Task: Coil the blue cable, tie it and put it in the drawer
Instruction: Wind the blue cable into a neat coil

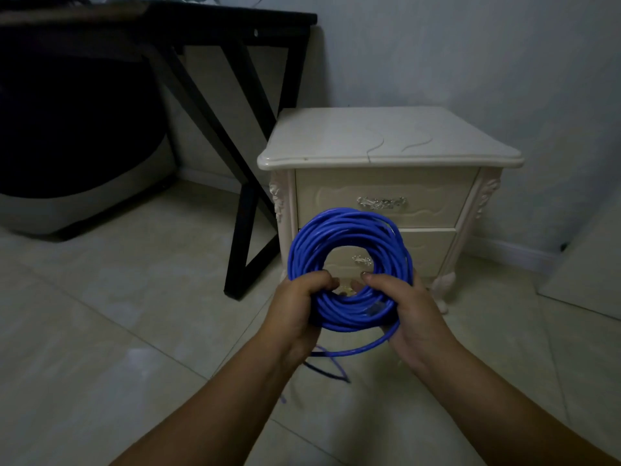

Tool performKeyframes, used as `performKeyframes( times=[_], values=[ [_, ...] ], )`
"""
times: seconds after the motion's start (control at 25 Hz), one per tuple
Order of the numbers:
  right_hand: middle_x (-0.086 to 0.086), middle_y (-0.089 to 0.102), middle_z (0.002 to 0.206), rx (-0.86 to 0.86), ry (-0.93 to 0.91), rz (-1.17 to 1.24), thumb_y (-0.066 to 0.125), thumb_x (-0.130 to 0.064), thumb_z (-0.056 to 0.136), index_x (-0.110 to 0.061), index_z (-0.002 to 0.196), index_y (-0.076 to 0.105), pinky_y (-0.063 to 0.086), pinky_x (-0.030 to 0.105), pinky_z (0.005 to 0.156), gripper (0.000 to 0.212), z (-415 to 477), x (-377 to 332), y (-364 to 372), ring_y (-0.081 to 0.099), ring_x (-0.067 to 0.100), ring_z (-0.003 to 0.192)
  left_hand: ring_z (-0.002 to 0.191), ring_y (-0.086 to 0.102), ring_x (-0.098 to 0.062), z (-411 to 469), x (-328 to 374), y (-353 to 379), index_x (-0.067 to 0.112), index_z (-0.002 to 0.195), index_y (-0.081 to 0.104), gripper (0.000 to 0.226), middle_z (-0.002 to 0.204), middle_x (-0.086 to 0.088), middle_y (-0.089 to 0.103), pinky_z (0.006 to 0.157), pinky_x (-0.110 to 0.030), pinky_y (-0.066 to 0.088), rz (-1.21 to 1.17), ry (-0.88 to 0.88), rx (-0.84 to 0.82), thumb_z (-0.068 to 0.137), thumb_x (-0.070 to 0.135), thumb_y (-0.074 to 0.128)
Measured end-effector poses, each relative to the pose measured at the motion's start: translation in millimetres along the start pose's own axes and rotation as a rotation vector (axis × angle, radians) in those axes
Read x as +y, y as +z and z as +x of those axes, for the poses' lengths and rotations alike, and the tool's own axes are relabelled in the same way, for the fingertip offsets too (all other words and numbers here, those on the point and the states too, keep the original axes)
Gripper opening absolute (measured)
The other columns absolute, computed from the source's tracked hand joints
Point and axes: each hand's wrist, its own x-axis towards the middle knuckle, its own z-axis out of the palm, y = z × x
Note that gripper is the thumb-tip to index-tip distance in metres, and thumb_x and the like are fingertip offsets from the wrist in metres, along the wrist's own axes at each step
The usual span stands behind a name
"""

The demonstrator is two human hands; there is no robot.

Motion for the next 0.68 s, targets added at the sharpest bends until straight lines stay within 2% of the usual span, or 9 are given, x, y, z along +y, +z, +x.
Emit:
performKeyframes(
  times=[0.08,0.16,0.24,0.32,0.36,0.44,0.52,0.6,0.68],
  values=[
    [0.022,0.059,0.089,0.057,0.003,-0.064,0.063,0.009,0.073,-0.016,0.113,0.06,0.053,0.047,0.075,0.047,3.0,-0.2,-1.1,0.061,0.036,0.078,0.076,0.064,-0.026,-1.7,3.0,0.0,0.008,0.074,0.067,0.016,0.077,-0.014,0.063,0.079,-0.04,0.053,0.062,-0.046,-0.007,0.079,-0.006,0.059],
    [0.019,0.056,0.085,0.09,-0.017,-0.102,0.058,0.013,0.071,-0.019,0.105,0.061,0.051,0.042,0.069,0.047,4.1,-5.6,-0.9,0.059,0.031,0.074,0.089,0.07,-0.027,-1.3,11.8,-0.7,0.011,0.097,0.069,0.019,0.098,-0.016,0.072,0.087,-0.043,0.055,0.218,-0.031,-0.025,0.081,0.002,0.067],
    [0.012,0.056,0.078,0.099,-0.073,-0.237,0.057,0.013,0.069,-0.02,0.105,0.061,0.05,0.036,0.061,0.049,5.1,-16.5,-3.2,0.059,0.025,0.067,0.096,0.07,-0.022,1.6,23.3,-4.6,0.021,0.123,0.057,0.049,0.113,-0.008,0.069,0.087,-0.041,0.057,0.445,0.072,-0.067,0.079,0.007,0.072],
    [0.001,0.06,0.074,0.049,-0.162,-0.542,0.062,0.009,0.07,-0.027,0.106,0.059,0.049,0.029,0.054,0.051,2.5,-29.7,-4.2,0.059,0.015,0.057,0.098,0.068,-0.01,1.1,34.2,-7.6,0.035,0.139,0.04,0.079,0.119,0.005,0.062,0.082,-0.029,0.058,0.703,0.217,-0.138,0.075,0.006,0.077],
    [-0.005,0.063,0.079,-0.006,-0.215,-0.735,0.066,0.004,0.069,-0.033,0.106,0.057,0.051,0.026,0.056,0.053,-0.1,-34.5,-3.0,0.062,0.01,0.061,0.1,0.066,-0.005,0.0,36.7,-8.7,0.039,0.142,0.033,0.089,0.124,0.011,0.057,0.081,-0.023,0.056,0.857,0.278,-0.197,0.073,0.007,0.078],
    [-0.013,0.061,0.101,-0.163,-0.324,-1.122,0.072,-0.007,0.066,-0.039,0.117,0.053,0.051,0.024,0.069,0.063,-6.7,-37.7,2.4,0.062,0.007,0.083,0.105,0.059,0.0,-1.5,34.8,-9.3,0.044,0.144,0.027,0.096,0.13,0.014,0.048,0.084,-0.017,0.053,1.171,0.371,-0.323,0.07,0.014,0.08],
    [-0.017,0.051,0.112,-0.273,-0.411,-1.348,0.073,-0.014,0.066,-0.041,0.128,0.046,0.048,0.024,0.079,0.073,-12.6,-31.6,7.3,0.055,0.007,0.097,0.103,0.056,0.004,-3.4,28.5,-6.7,0.044,0.138,0.035,0.088,0.121,0.017,0.054,0.086,-0.014,0.049,1.318,0.438,-0.384,0.067,0.018,0.08],
    [-0.017,0.049,0.112,-0.276,-0.456,-1.336,0.074,-0.018,0.067,-0.042,0.131,0.04,0.05,0.024,0.079,0.076,-15.1,-27.1,7.6,0.055,0.006,0.098,0.09,0.06,0.005,-5.0,24.3,-4.3,0.041,0.121,0.048,0.068,0.103,0.016,0.062,0.078,-0.014,0.052,1.315,0.449,-0.347,0.066,0.015,0.079],
    [-0.015,0.052,0.115,-0.285,-0.471,-1.269,0.076,-0.02,0.067,-0.043,0.132,0.036,0.051,0.018,0.075,0.079,-13.7,-28.8,3.0,0.057,0.003,0.096,0.08,0.063,-0.001,-6.9,23.3,-2.3,0.031,0.108,0.056,0.052,0.092,0.01,0.065,0.073,-0.021,0.055,1.264,0.426,-0.268,0.065,0.011,0.078]
  ],
)
